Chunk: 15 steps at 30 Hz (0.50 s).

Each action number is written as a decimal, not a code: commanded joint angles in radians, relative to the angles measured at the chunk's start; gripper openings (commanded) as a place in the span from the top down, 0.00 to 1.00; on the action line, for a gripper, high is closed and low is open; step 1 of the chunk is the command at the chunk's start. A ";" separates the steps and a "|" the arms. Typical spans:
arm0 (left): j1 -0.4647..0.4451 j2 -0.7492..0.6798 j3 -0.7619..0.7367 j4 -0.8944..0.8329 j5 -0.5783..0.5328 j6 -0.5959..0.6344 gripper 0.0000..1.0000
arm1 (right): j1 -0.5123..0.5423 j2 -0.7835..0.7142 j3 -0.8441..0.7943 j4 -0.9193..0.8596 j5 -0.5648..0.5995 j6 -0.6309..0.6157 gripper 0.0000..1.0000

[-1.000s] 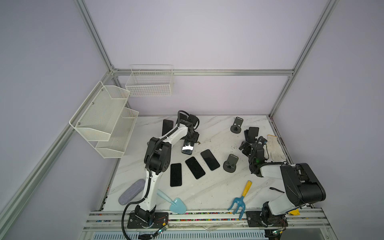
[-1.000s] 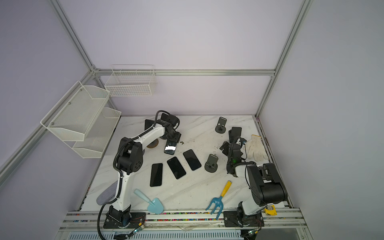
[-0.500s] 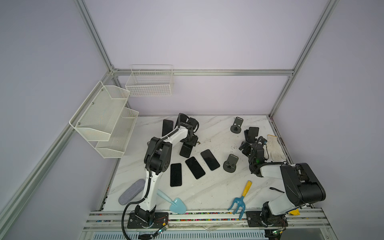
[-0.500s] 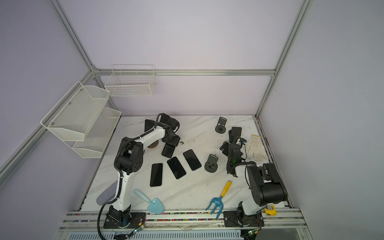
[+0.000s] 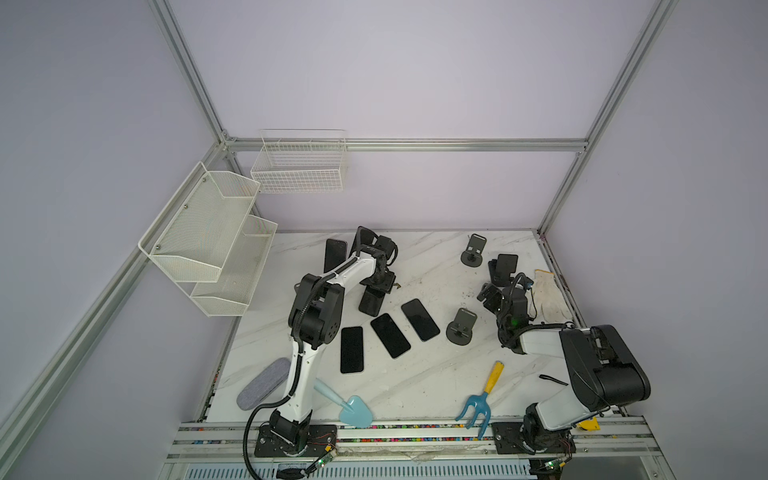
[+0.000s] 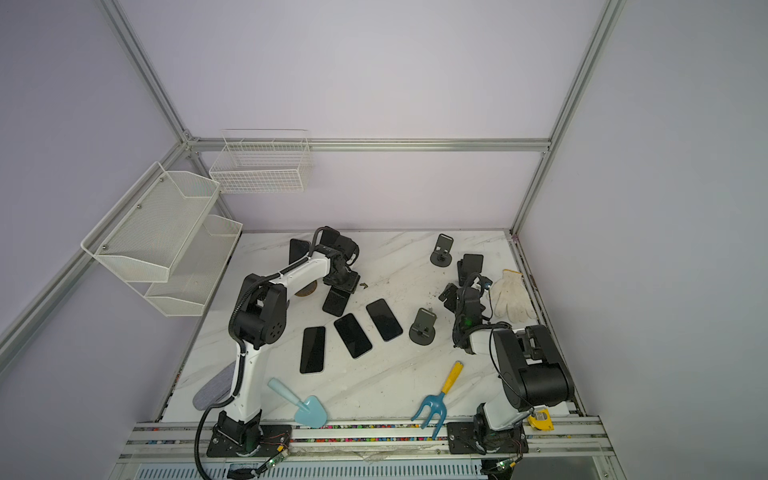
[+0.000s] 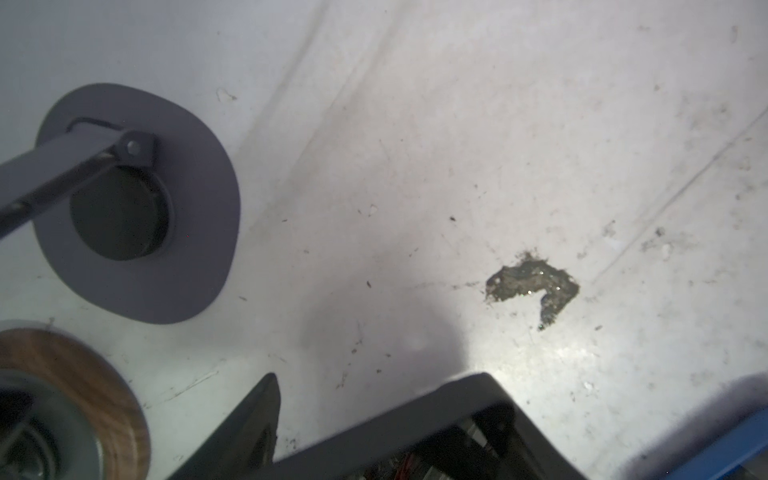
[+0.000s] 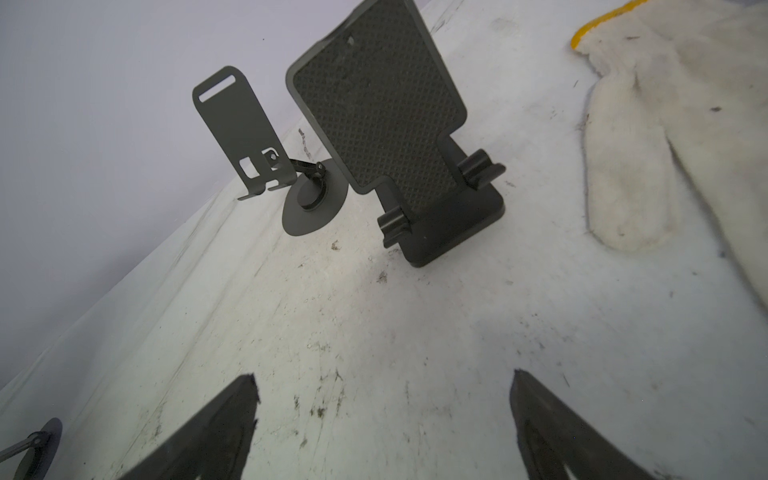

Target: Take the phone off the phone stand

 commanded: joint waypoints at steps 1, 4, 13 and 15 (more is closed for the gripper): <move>0.007 0.005 -0.016 0.001 -0.008 0.017 0.35 | 0.006 0.008 0.025 -0.021 0.017 -0.007 0.04; 0.007 0.007 -0.021 0.005 -0.015 0.011 0.34 | 0.006 0.009 0.024 -0.021 0.017 -0.007 0.04; 0.009 0.017 -0.038 0.022 -0.017 0.017 0.31 | 0.006 0.010 0.026 -0.022 0.017 -0.007 0.04; 0.008 0.017 -0.042 0.026 -0.025 0.016 0.31 | 0.006 0.010 0.026 -0.022 0.018 -0.007 0.04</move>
